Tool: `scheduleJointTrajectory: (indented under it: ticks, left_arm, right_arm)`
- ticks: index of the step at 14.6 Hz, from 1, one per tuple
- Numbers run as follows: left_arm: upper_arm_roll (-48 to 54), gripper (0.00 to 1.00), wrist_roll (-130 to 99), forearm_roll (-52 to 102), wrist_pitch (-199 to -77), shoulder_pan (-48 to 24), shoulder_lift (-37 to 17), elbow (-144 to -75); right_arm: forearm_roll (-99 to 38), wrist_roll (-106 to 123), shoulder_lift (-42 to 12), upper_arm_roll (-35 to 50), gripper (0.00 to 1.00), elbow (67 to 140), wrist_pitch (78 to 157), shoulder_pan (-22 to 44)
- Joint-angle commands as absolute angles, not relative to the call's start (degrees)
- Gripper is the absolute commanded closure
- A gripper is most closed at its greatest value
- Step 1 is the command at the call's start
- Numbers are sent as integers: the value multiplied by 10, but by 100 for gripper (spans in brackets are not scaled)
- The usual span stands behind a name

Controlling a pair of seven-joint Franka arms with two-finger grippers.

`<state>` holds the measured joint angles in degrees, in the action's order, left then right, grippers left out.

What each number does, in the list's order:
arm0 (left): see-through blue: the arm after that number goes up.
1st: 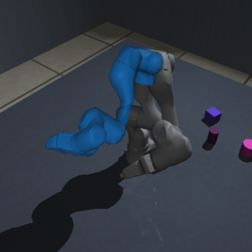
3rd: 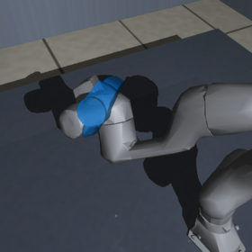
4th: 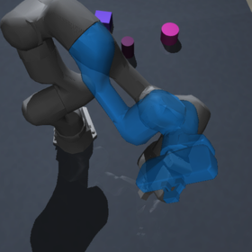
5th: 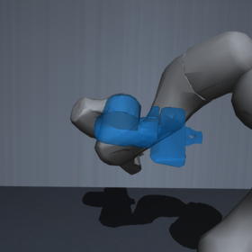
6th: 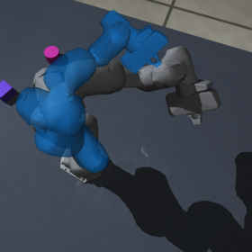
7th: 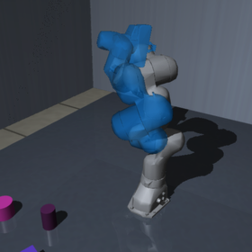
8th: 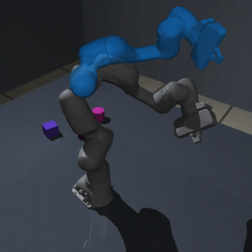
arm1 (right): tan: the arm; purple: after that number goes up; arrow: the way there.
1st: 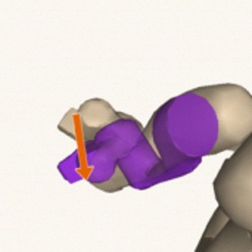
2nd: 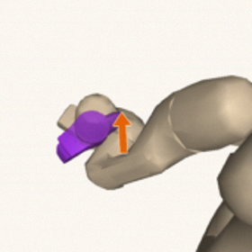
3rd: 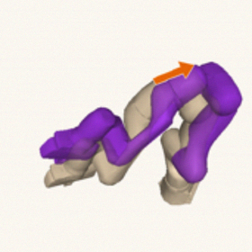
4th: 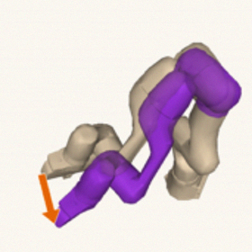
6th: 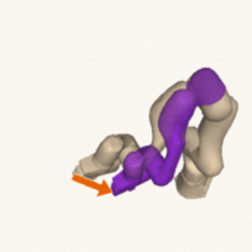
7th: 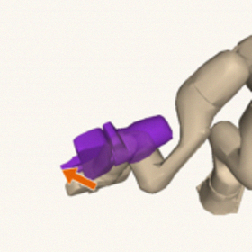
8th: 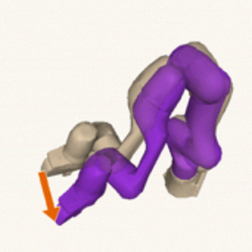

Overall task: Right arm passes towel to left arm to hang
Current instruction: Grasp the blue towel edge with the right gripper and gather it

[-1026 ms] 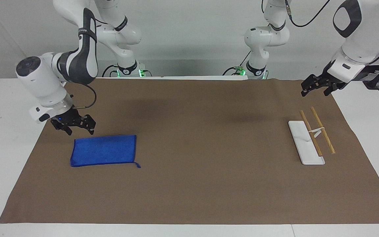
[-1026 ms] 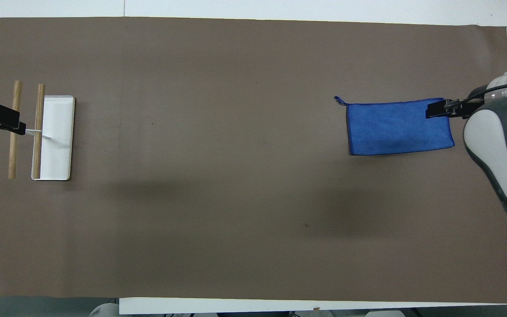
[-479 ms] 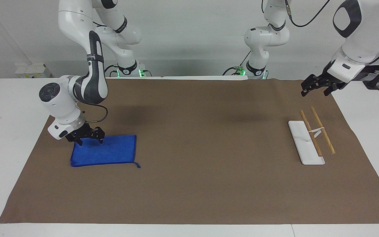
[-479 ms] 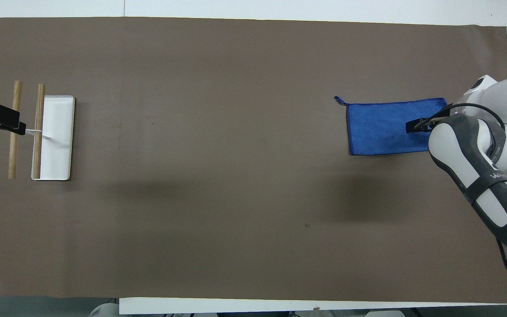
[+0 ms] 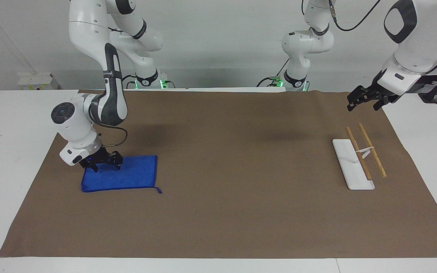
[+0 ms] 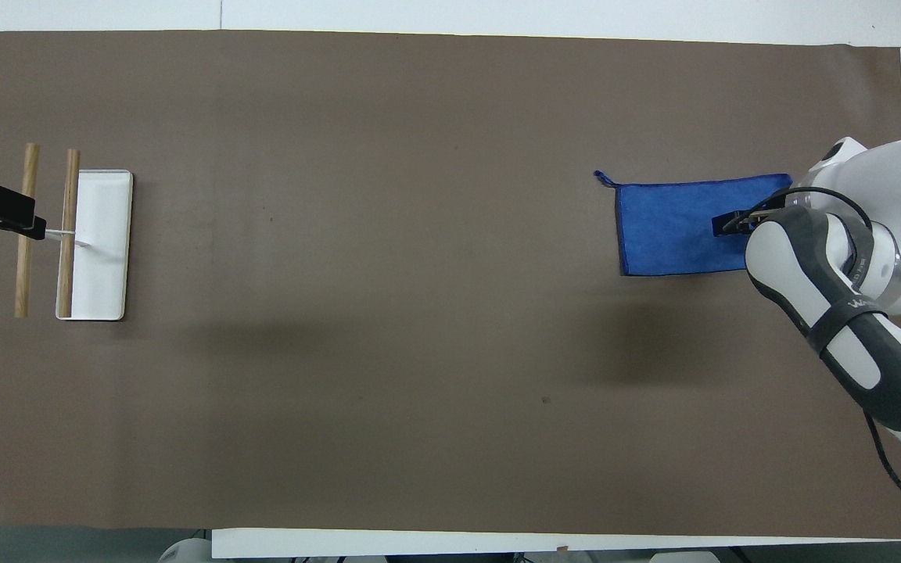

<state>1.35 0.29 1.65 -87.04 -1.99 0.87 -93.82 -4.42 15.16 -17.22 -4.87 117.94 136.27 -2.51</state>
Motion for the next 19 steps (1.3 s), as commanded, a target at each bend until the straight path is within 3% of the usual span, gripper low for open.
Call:
scheduleJointTrajectory:
  ticks: [1,3,6,12,16,19]
  left_arm:
    - [12,0,6,11,-874,-20,17,-944]
    - [11,0,6,11,-874,-20,17,-944]
    - [11,0,5,11,-875,-20,17,-944]
    - [12,0,5,11,-875,-20,18,-944]
    - [12,0,5,11,-874,-20,18,-944]
    - [12,0,4,11,-871,-25,21,-949]
  right_arm:
    - [-45,164,-180,-47,11,1185,1375,-25]
    - [-44,164,-180,-47,15,1186,1375,-25]
    - [-43,164,-179,-46,35,1194,1381,-25]
    - [-42,164,-179,-45,98,1198,1387,-25]
    - [-52,89,-171,-43,100,1178,1357,-26]
    - [-52,-62,-136,-19,100,1129,1220,-28]
